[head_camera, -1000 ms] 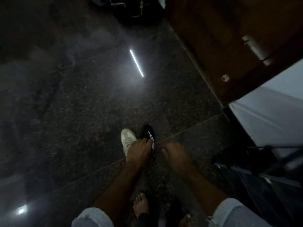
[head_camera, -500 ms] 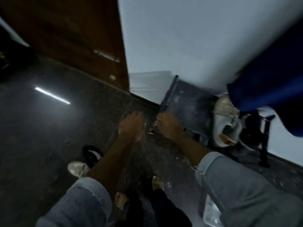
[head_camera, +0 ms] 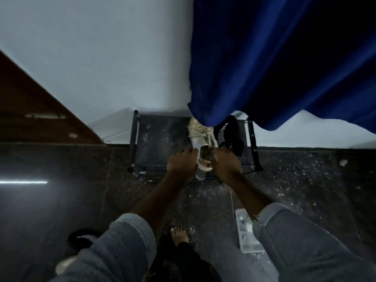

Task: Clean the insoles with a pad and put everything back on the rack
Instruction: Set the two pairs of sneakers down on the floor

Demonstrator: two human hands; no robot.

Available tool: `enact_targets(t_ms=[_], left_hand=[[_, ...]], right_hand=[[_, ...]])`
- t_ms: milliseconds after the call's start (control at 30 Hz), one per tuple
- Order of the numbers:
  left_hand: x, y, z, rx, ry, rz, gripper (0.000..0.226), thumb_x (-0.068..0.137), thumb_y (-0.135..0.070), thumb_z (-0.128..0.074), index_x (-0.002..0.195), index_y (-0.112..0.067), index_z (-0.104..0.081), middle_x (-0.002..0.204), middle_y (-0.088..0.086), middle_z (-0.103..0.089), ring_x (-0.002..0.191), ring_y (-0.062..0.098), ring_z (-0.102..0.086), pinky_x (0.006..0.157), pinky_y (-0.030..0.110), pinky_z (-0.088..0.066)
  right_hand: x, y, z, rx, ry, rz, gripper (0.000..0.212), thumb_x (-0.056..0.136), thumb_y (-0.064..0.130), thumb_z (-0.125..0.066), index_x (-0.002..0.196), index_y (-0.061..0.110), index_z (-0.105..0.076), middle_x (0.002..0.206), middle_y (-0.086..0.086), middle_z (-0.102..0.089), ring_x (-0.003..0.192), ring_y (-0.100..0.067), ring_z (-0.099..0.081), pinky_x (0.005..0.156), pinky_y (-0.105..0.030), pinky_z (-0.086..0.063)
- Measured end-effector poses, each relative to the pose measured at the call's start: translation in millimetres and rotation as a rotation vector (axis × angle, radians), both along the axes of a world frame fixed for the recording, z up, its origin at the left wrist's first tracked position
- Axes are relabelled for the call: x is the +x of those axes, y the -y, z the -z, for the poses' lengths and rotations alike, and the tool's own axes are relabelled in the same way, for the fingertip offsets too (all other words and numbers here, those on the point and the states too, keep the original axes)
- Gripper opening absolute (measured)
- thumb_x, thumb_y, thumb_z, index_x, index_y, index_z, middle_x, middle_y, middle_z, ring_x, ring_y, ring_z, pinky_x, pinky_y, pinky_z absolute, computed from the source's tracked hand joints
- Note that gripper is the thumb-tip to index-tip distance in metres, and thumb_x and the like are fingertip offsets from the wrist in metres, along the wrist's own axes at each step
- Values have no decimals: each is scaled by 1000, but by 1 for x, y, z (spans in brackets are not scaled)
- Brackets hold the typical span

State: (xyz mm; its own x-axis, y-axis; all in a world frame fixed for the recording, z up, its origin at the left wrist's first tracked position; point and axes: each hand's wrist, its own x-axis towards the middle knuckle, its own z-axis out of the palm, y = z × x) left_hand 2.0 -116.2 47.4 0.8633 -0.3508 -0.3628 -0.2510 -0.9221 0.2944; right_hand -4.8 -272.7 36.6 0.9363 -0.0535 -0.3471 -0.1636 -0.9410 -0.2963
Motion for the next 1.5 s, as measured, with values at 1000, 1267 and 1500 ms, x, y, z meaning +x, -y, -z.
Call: enact_targets(t_ms=[1000,1267,1500], left_hand=[[7,60,40,165,-55,110,30,97,-18,-48,127,-15,-52,127,8,-57,119,27,-55,91,39,-45],[-28,-35,-1,79,-59,-72,43,92,-26,-56,134,-20,-48,122,8,-60,113,31,-58,84,40,-47],[-88,-143,-31,100,-53,-343,46,91,-21,-58,134,-21,-43,127,6,-56,116,26,-54,84,41,-47]], right_hand=[[5,54,38,-155,-154,-179,24,94,17,-52,117,15,-55,121,-15,-58,110,-35,-57,87,-40,-49],[3,-23,-2,-109,-207,-421,39,94,12,-50,134,11,-47,138,-16,-46,125,-31,-46,98,-34,-39],[-6,-143,-32,-135,-118,-750,36,96,12,-49,131,6,-48,135,-15,-50,122,-30,-47,96,-31,-33]])
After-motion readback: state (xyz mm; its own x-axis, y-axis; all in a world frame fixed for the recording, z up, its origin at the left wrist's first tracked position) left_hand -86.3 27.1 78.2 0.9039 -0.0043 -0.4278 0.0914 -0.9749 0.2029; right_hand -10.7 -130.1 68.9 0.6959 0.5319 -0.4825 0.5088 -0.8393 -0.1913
